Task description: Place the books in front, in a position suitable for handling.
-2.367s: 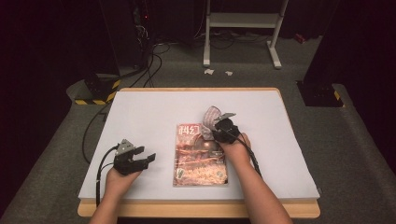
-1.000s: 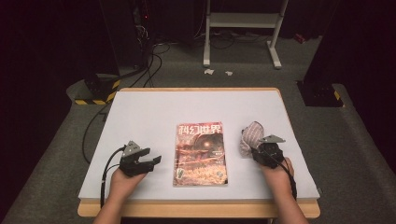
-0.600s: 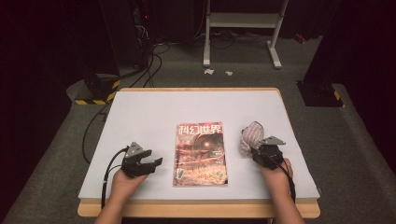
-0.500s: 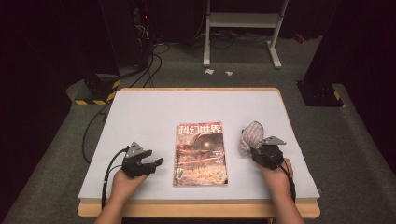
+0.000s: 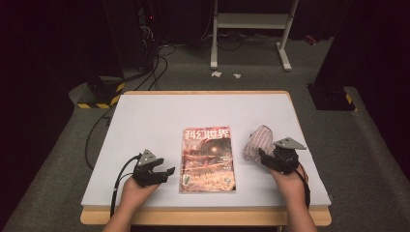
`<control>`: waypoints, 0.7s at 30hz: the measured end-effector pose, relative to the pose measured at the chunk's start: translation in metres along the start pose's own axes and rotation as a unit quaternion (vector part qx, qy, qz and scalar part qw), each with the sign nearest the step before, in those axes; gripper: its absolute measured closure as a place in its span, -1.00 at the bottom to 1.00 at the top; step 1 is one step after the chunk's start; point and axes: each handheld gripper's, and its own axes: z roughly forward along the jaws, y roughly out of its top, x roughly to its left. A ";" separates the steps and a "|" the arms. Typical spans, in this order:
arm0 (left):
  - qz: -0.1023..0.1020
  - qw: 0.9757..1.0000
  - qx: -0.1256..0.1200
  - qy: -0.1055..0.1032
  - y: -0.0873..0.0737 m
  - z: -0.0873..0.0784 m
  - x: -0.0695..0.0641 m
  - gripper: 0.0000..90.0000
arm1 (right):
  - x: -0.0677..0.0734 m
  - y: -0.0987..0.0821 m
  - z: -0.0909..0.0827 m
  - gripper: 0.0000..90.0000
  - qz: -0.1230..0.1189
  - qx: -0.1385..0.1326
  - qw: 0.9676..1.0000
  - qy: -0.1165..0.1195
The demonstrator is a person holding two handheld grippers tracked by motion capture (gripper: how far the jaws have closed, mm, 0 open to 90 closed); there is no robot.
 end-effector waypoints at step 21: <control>0.002 0.999 0.031 -0.026 0.001 0.019 -0.028 -0.34 | 0.072 -0.006 0.014 -0.28 -0.040 0.017 0.994 0.101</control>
